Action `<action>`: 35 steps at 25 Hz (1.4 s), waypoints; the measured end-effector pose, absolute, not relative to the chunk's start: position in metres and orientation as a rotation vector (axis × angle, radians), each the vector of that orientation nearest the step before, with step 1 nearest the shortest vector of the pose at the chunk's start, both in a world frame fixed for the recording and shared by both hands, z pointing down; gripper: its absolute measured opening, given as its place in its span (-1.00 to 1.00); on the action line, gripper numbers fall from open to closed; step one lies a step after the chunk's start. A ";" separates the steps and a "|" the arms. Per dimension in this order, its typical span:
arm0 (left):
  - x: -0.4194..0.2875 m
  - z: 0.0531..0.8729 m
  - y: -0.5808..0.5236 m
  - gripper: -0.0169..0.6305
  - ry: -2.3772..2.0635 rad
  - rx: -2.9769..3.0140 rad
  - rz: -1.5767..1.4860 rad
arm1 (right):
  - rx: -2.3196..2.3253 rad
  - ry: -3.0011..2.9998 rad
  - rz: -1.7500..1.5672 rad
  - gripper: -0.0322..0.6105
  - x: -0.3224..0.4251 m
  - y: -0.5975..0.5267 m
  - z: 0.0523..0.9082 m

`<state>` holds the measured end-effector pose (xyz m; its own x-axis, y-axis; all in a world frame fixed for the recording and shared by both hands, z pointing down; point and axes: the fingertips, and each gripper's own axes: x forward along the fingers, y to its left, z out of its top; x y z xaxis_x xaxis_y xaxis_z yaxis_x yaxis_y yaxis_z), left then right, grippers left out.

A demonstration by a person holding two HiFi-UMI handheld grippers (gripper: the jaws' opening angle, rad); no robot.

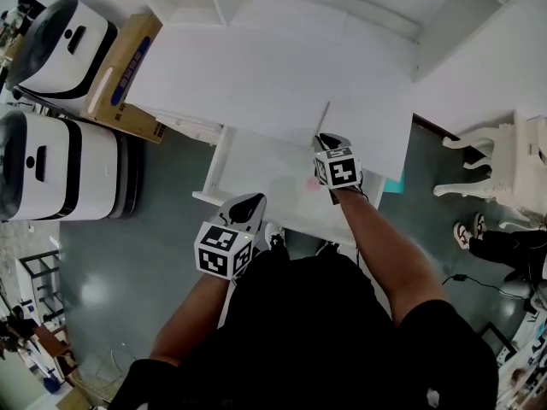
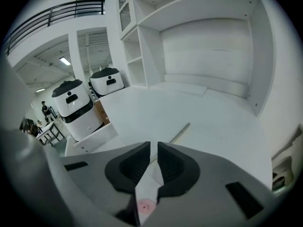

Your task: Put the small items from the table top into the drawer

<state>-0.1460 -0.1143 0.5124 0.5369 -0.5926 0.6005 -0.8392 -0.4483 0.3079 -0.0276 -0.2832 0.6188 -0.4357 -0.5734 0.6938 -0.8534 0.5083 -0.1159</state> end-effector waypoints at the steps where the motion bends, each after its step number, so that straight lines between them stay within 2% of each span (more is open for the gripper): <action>1: -0.150 0.514 -0.114 -0.92 -1.158 2.188 0.556 | 1.170 -2.141 0.628 -0.77 -0.030 -0.287 0.625; 4: -0.159 0.515 -0.114 -0.92 -1.166 2.172 0.561 | 1.210 -2.066 0.665 -0.61 -0.031 -0.297 0.642; 18: -0.172 0.517 -0.127 -0.92 -1.142 2.184 0.560 | 1.342 -1.900 0.785 -0.58 -0.022 -0.312 0.663; 22: -0.171 0.516 -0.129 -0.92 -1.132 2.195 0.558 | 1.401 -1.894 0.914 -0.74 -0.010 -0.315 0.664; 35: -0.159 0.511 -0.130 -0.92 -1.106 2.225 0.553 | 1.381 -1.926 1.088 -0.76 -0.001 -0.305 0.659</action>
